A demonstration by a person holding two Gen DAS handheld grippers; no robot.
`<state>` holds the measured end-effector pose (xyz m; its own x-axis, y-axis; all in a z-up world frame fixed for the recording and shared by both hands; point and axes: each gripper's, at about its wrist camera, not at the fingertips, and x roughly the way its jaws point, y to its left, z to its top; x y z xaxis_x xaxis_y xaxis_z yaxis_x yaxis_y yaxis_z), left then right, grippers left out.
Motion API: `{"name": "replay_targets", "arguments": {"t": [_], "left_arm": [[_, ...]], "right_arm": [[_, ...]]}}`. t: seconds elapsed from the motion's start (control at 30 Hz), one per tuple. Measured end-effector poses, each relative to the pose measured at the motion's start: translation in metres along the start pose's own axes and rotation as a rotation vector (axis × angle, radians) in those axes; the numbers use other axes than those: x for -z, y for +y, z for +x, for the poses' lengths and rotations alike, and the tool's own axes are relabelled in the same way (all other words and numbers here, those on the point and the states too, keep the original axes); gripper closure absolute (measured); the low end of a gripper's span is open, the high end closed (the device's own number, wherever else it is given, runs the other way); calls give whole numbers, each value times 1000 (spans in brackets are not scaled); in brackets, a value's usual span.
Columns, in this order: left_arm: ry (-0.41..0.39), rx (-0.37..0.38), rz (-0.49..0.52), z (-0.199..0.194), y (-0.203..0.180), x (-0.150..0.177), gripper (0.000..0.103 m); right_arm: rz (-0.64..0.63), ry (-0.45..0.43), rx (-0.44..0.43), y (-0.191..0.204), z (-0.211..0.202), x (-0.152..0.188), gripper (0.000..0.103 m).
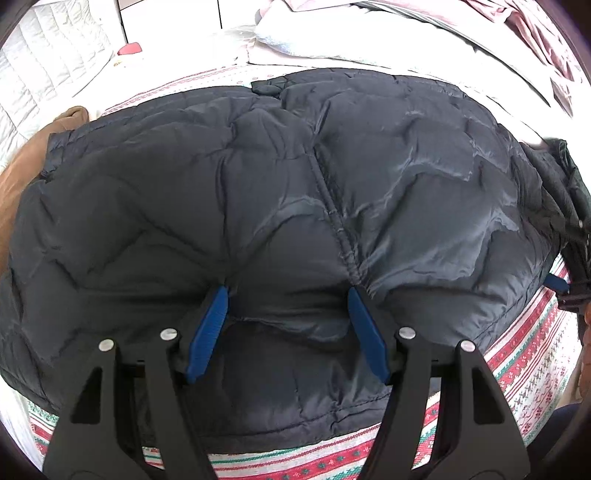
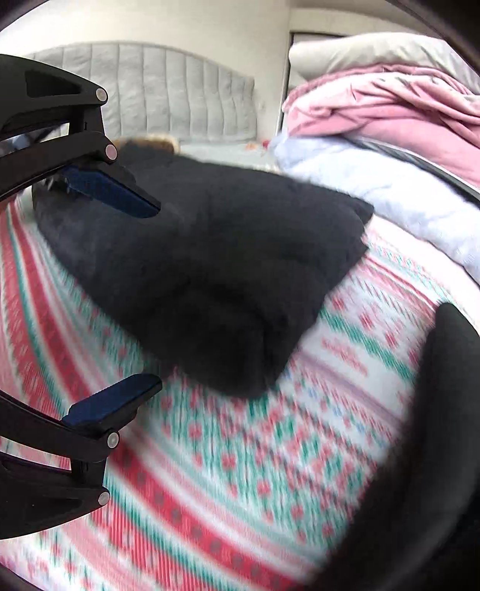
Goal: Fold large clothes
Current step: 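Press the folded jacket flat with both open tools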
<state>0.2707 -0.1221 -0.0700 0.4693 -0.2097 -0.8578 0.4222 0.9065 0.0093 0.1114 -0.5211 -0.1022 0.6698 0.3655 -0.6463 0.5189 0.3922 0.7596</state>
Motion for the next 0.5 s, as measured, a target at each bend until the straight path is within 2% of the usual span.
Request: {"name": "replay_targets", "arguments": {"t": [0.13,0.27,0.4,0.43,0.5], "left_arm": [[2,-1,3,1,-1,-1,35],[5,3,1,1,-1,-1,35],[5,3,1,1,-1,-1,35],[5,3,2,1,-1,-1,35],[5,4,1,1,0,-1,35]], "right_arm": [[25,28,-46,6,23,6,15],[-35,-41,-16,20,30,9,15],[-20,-129,-19,25,37,11,16],[-23,-144,-18,26,37,12,18],[-40,-181,-4,31,37,14,34]]}}
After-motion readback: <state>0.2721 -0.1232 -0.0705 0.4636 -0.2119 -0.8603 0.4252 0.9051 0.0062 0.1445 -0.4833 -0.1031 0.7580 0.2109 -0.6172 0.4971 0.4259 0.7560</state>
